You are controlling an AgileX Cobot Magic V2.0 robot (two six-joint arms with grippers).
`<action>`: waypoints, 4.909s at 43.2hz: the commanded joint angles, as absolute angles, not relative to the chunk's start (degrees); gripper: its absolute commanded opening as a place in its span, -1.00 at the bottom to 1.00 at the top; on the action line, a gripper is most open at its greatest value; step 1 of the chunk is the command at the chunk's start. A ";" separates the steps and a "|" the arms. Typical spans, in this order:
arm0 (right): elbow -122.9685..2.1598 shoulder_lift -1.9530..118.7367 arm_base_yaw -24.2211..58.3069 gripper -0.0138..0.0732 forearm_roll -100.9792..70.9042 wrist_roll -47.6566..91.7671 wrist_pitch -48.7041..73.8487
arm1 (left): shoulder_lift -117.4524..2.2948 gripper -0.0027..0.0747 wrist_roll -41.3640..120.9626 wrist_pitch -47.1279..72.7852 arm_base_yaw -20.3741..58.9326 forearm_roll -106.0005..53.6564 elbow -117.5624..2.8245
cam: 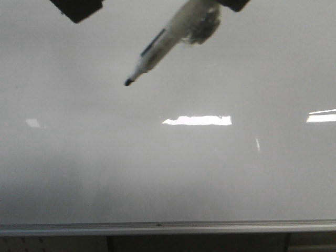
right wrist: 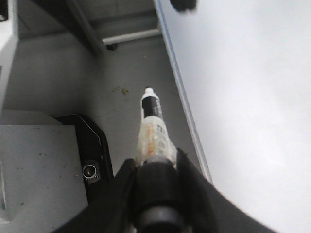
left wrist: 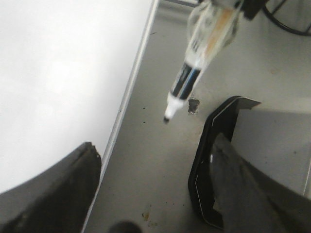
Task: Write number 2 on whiteboard
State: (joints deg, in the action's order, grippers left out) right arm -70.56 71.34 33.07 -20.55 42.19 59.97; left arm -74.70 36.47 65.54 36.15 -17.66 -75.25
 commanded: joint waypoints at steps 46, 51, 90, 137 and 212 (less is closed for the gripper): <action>-33.98 38.25 14.48 -0.60 -7.49 8.55 19.62 | -48.12 0.29 16.39 54.10 12.51 -13.94 -55.30; -35.45 41.14 14.48 -0.60 -7.49 8.55 21.11 | -48.12 0.26 12.53 53.88 21.11 -6.38 -55.27; -41.90 62.71 17.01 -0.60 -6.29 11.78 -11.20 | -46.95 0.20 -5.62 47.57 25.59 9.71 -49.76; -42.96 75.47 10.37 -0.60 -6.35 15.12 -12.07 | -46.95 0.20 -5.62 47.57 25.59 9.28 -49.76; -58.95 61.15 24.14 -0.60 -23.63 46.41 64.62 | -60.81 0.20 47.90 54.81 34.30 -29.18 -61.57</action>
